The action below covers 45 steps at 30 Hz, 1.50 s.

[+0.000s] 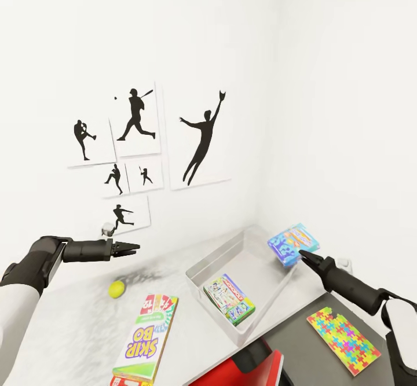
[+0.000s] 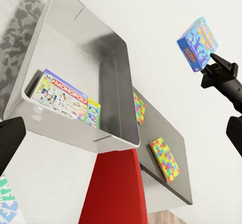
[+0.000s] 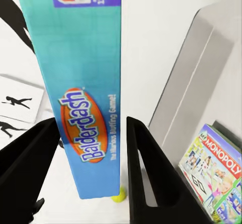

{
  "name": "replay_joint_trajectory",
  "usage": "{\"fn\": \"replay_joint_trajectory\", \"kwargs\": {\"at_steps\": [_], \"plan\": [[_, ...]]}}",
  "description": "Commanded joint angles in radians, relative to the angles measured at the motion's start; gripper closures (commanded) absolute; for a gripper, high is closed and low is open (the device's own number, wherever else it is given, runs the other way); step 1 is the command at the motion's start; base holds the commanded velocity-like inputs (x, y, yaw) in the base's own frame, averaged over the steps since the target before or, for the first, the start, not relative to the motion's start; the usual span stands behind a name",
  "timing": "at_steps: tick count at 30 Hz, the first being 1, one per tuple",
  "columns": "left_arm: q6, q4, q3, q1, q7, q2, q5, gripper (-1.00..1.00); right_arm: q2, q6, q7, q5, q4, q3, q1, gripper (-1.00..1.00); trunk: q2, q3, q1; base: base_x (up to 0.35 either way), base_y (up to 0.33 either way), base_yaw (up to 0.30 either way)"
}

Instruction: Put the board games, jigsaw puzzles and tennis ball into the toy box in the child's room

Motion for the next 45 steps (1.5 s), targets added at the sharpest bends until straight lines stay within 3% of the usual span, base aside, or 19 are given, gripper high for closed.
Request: {"fn": "replay_joint_trajectory", "kwargs": {"at_steps": [1,6,10,14,16,20,23,26,40,45], "plan": [[0.011,-0.001,0.004,0.0,-0.008,-0.001,-0.01,-1.0,-0.001,0.004,0.009,0.009,0.001,0.007,-0.001,1.0,-0.001,0.0,0.0,0.0,0.0,0.0],[0.011,0.002,0.003,0.0,-0.008,-0.002,-0.01,-1.0,-0.02,0.005,-0.021,0.011,0.039,0.038,-0.044,1.0,-0.001,0.0,0.0,0.0,0.0,0.0],[0.012,0.002,0.002,0.0,-0.008,-0.005,-0.01,-1.0,-0.038,0.011,-0.115,0.009,0.114,0.066,-0.163,1.0,-0.001,0.0,0.0,0.0,0.0,0.0],[0.011,0.002,0.002,0.0,-0.008,-0.005,-0.011,-1.0,-0.051,0.011,-0.208,0.009,0.271,0.186,-0.327,1.0,-0.001,0.0,0.0,0.0,0.0,0.0],[0.011,0.003,0.003,0.0,-0.008,-0.005,-0.012,-1.0,-0.058,0.011,-0.242,0.009,0.427,0.262,-0.428,1.0,-0.001,0.0,0.0,0.0,0.0,0.0],[0.01,0.004,0.003,0.0,-0.008,-0.002,-0.012,-1.0,-0.063,0.011,-0.274,0.009,0.68,0.367,-0.56,1.0,-0.001,0.0,0.0,0.0,0.0,0.0],[0.01,0.004,0.004,0.0,-0.008,-0.001,-0.011,-1.0,-0.064,0.011,-0.28,0.009,0.738,0.417,-0.591,1.0,-0.001,0.0,0.0,0.0,0.0,0.0],[0.01,0.004,0.004,0.0,-0.008,-0.001,-0.011,-1.0,-0.065,0.011,-0.283,0.009,0.756,0.438,-0.602,1.0,-0.001,0.0,0.0,0.0,0.0,0.0],[0.013,0.004,0.003,0.001,-0.008,-0.003,0.002,-1.0,-0.063,0.011,-0.285,0.01,0.765,0.448,-0.611,1.0,-0.001,-0.014,0.0,0.0,0.0,0.0],[0.014,0.004,0.002,0.001,-0.008,-0.006,0.022,-1.0,-0.063,0.011,-0.332,0.011,0.775,0.448,-0.622,1.0,-0.001,-0.022,0.0,0.0,0.0,0.0]]}}
